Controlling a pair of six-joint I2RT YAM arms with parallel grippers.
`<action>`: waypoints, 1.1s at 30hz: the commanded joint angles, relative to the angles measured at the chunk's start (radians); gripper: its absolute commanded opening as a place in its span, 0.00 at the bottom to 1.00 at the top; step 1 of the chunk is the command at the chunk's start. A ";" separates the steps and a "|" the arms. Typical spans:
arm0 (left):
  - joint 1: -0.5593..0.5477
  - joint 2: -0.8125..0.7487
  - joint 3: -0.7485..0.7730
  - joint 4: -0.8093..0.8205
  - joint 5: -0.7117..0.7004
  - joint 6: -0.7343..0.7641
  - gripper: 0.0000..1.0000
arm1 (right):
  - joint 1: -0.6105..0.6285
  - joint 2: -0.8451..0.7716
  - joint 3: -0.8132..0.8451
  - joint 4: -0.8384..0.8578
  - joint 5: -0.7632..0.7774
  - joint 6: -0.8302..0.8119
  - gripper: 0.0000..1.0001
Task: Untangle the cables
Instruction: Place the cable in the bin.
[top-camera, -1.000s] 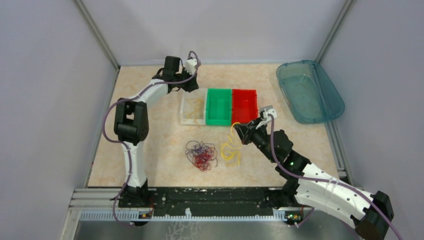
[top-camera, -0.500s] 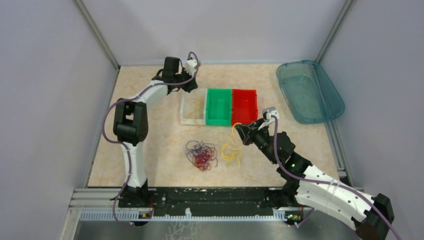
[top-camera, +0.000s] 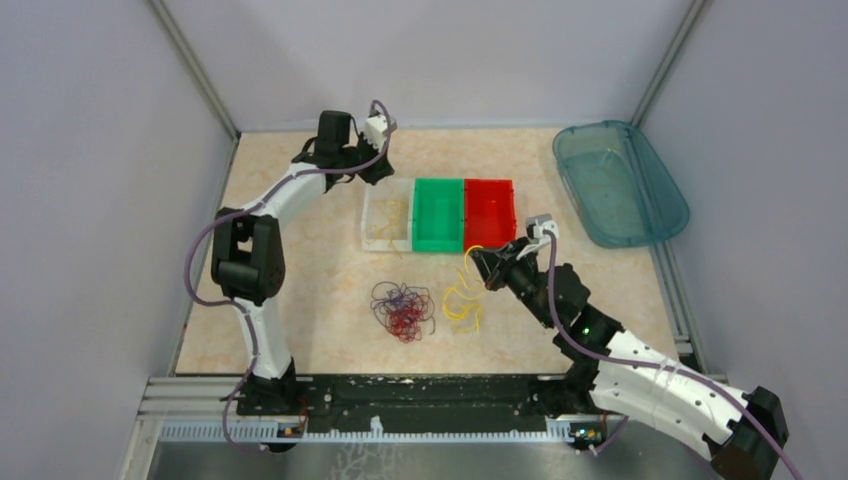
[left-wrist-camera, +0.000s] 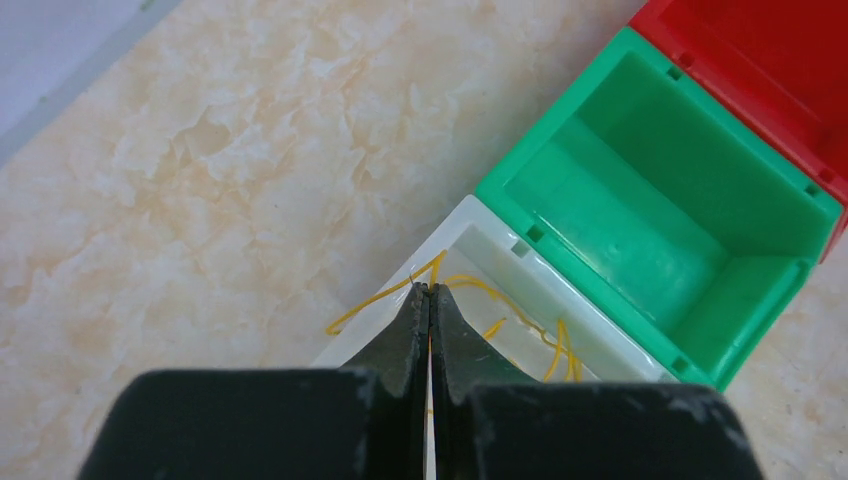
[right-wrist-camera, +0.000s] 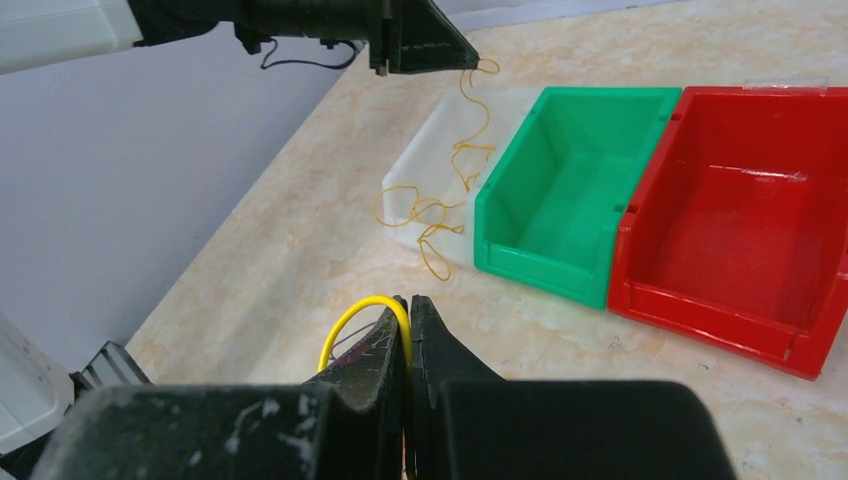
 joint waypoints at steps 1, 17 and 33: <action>-0.002 -0.110 -0.030 0.013 0.035 0.029 0.00 | -0.008 0.010 0.004 0.056 0.003 0.016 0.00; -0.018 -0.283 -0.265 0.057 0.071 0.100 0.00 | -0.008 0.024 0.006 0.057 -0.011 0.020 0.00; -0.020 -0.279 -0.090 0.065 0.040 0.074 0.00 | -0.009 0.011 -0.018 0.064 -0.014 0.048 0.00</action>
